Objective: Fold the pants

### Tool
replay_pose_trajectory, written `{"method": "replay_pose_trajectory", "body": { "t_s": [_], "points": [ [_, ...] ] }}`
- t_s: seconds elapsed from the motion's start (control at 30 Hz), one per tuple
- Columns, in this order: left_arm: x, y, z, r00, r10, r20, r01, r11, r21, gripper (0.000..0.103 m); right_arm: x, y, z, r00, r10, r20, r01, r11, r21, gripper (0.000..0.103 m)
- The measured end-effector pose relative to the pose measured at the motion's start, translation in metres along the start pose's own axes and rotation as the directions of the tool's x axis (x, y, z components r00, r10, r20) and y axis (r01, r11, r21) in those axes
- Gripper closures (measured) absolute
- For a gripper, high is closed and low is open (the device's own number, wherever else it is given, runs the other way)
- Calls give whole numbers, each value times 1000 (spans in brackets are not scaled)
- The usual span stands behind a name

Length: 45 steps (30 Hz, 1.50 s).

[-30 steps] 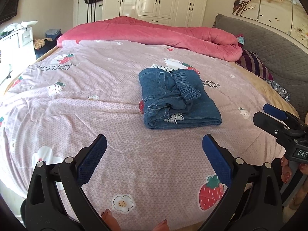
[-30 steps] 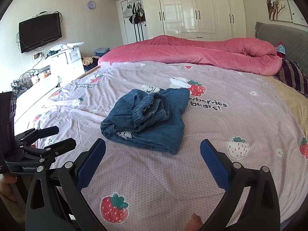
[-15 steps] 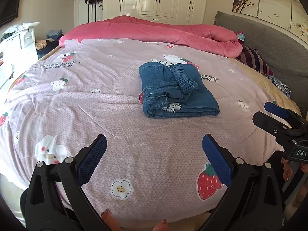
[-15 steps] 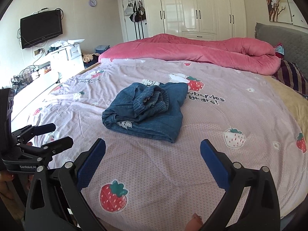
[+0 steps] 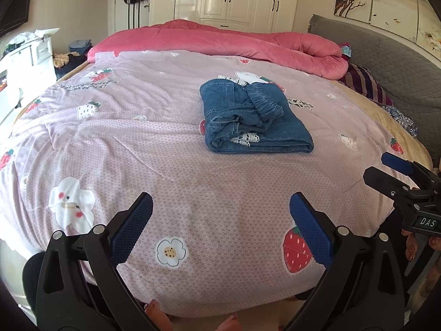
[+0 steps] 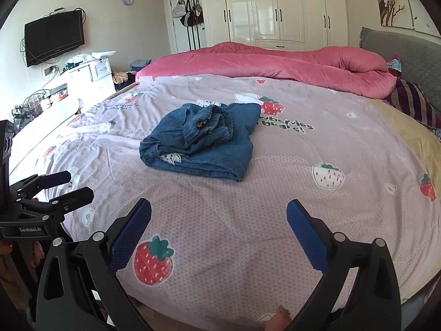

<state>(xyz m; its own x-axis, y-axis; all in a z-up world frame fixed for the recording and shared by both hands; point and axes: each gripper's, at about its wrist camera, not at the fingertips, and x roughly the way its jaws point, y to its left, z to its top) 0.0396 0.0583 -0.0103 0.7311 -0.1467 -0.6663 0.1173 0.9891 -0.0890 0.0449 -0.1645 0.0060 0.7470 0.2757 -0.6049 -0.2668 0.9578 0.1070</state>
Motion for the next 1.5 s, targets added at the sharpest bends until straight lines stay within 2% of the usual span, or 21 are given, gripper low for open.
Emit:
{"method": "replay_pose_trajectory", "body": {
  "t_s": [0.27, 0.47, 0.93, 1.5],
  "points": [
    [8, 1, -15, 999, 8, -32, -8, 1000, 0, 10, 6, -5, -16, 1000, 23, -4, -23, 999, 28, 5],
    [14, 2, -23, 999, 3, -39, -3, 1000, -7, 10, 14, -6, -22, 1000, 9, -11, -8, 999, 43, 5],
    [27, 2, -28, 999, 1, -51, -3, 1000, -24, 10, 27, -3, -30, 1000, -16, -11, 17, 999, 31, 5],
    [34, 0, -30, 997, 39, -68, -40, 999, -9, 10, 34, -5, -33, 999, -29, -28, 30, 999, 30, 5]
  ]
}}
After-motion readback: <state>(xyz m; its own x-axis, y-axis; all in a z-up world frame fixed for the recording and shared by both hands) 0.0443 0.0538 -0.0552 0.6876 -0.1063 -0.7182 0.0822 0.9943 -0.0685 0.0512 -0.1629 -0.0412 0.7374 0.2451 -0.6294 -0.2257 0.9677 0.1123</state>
